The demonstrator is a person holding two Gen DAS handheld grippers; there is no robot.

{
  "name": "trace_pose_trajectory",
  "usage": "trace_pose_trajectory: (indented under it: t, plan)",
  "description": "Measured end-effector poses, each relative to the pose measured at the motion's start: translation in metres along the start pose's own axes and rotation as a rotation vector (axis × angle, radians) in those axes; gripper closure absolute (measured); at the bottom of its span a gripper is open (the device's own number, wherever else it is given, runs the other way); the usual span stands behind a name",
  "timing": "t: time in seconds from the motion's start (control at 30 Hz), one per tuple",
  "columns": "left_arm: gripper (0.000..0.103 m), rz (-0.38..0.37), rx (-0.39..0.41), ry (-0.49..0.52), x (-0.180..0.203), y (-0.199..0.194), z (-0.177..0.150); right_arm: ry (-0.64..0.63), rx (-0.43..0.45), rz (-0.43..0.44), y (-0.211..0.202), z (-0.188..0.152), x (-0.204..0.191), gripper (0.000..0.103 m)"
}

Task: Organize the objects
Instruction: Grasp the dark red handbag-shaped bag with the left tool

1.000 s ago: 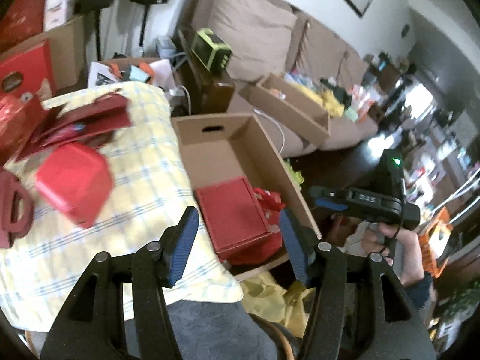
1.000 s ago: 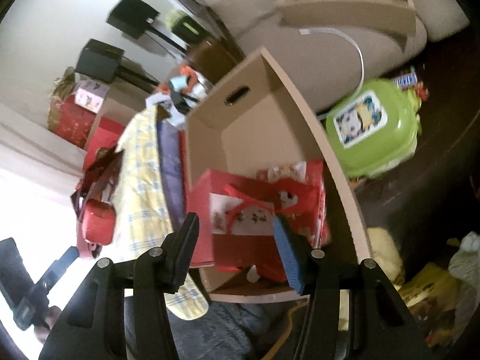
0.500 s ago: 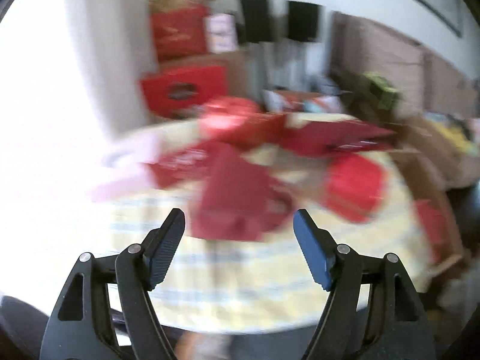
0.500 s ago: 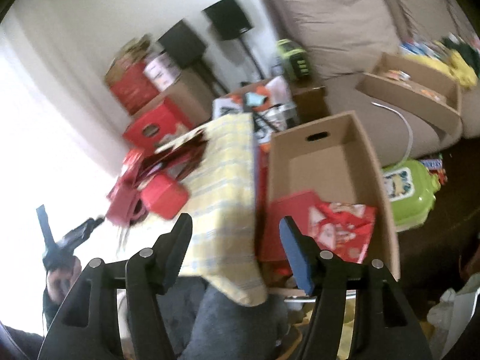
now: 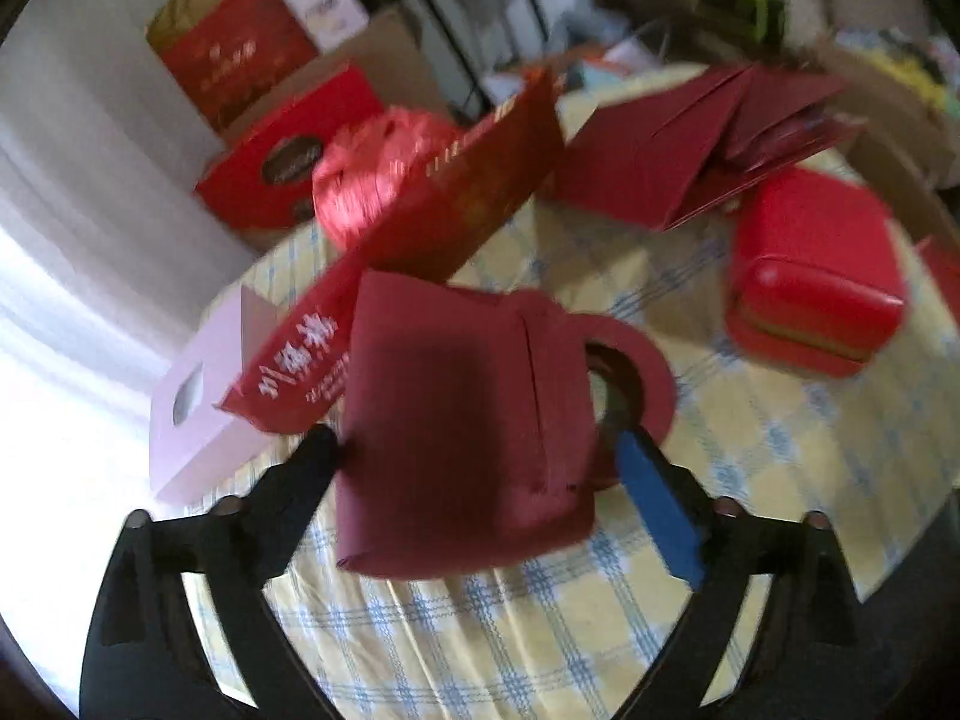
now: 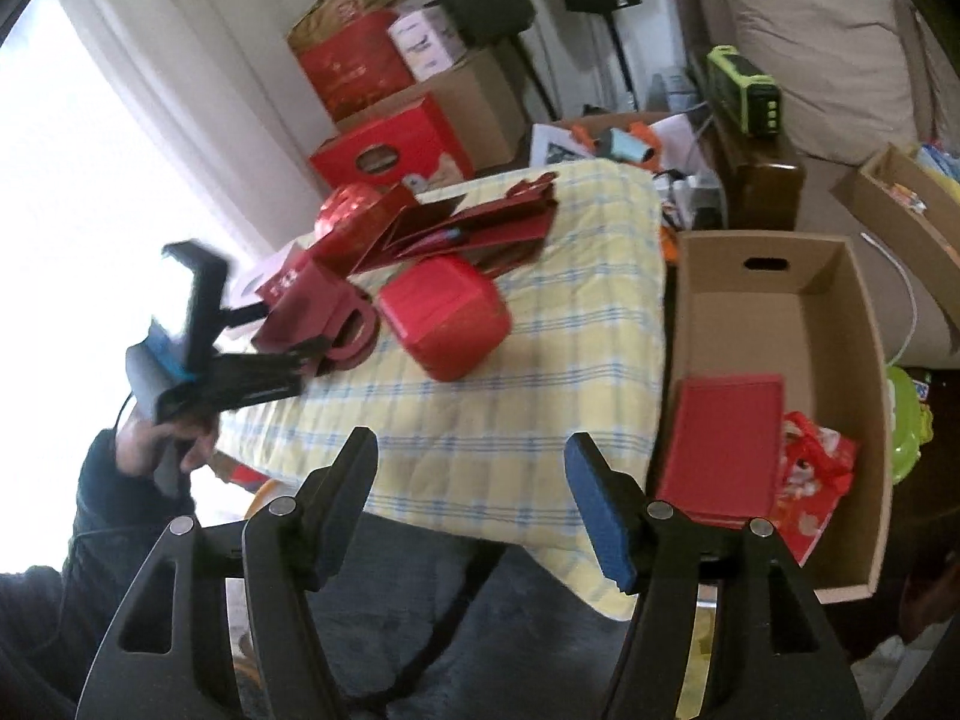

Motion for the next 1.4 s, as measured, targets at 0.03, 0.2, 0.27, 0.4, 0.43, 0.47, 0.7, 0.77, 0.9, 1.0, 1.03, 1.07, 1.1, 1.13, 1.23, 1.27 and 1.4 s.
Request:
trace_pose_trajectory:
  t: [0.03,0.2,0.27,0.4,0.43,0.47,0.7,0.77,0.9,1.0,1.03,1.07,1.1,1.13,1.23,1.27,1.4]
  plan:
    - [0.004,0.001,-0.009,0.001,0.001,0.003,0.003,0.0,-0.005,0.005,0.003,-0.001,-0.001,0.037]
    - [0.0,0.016,-0.062,0.021,0.008,0.016,0.005,0.012,-0.024,0.024,0.015,-0.006,-0.002,0.037]
    - [0.0,0.012,-0.071,0.005,0.009,0.018,0.004,0.015,-0.031,0.026,0.017,-0.007,-0.001,0.037]
    - [0.0,-0.022,-0.099,-0.059,0.005,0.022,-0.004,0.027,-0.031,0.043,0.019,-0.01,0.0,0.036]
    - [0.0,-0.034,-0.106,-0.097,0.003,0.022,-0.008,0.034,-0.029,0.047,0.019,-0.01,0.001,0.036]
    - [0.0,-0.048,-0.113,-0.136,0.0,0.023,-0.014,0.042,-0.026,0.053,0.019,-0.01,0.002,0.036]
    - [0.005,-0.133,-0.059,-0.312,-0.013,0.024,-0.033,0.036,-0.021,0.073,0.014,-0.01,-0.003,0.036]
    - [0.007,-0.155,-0.043,-0.327,-0.016,0.021,-0.036,0.03,-0.013,0.082,0.01,-0.01,-0.005,0.036]
    - [0.01,-0.284,-0.002,-0.439,-0.029,0.017,-0.046,0.036,0.013,0.096,-0.001,-0.007,-0.006,0.036]
    - [0.011,-0.492,0.024,-0.578,-0.032,0.003,-0.066,0.041,0.029,0.103,-0.008,-0.004,-0.005,0.036]
    - [0.011,-0.529,0.034,-0.606,-0.032,-0.002,-0.071,0.042,0.032,0.105,-0.01,-0.004,-0.004,0.036]
    - [0.011,-0.555,0.04,-0.628,-0.033,-0.006,-0.076,0.044,0.035,0.108,-0.012,-0.003,-0.005,0.036]
    - [0.012,-0.566,0.043,-0.644,-0.035,-0.01,-0.08,0.044,0.038,0.11,-0.014,-0.003,-0.005,0.036]
    - [0.012,-0.562,0.048,-0.653,-0.037,-0.013,-0.084,0.044,0.043,0.11,-0.016,-0.003,-0.005,0.036]
    - [0.012,-0.495,0.063,-0.636,-0.046,-0.024,-0.091,0.042,0.054,0.113,-0.021,-0.002,-0.007,0.036]
    - [0.013,-0.478,0.075,-0.633,-0.05,-0.027,-0.093,0.041,0.059,0.115,-0.023,-0.002,-0.007,0.036]
    - [0.013,-0.375,0.142,-0.64,-0.069,-0.054,-0.101,0.035,0.074,0.115,-0.03,-0.002,-0.009,0.036]
Point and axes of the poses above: each gripper's, at about its wrist camera, not at the fingertips, and y roughly the way its jaws point, x to its right, z to its top, the point moved 7 cm from there along y, roughly the way its jaws point, and after that the axes turned 8 degrees about y, right-handed, at the moved point
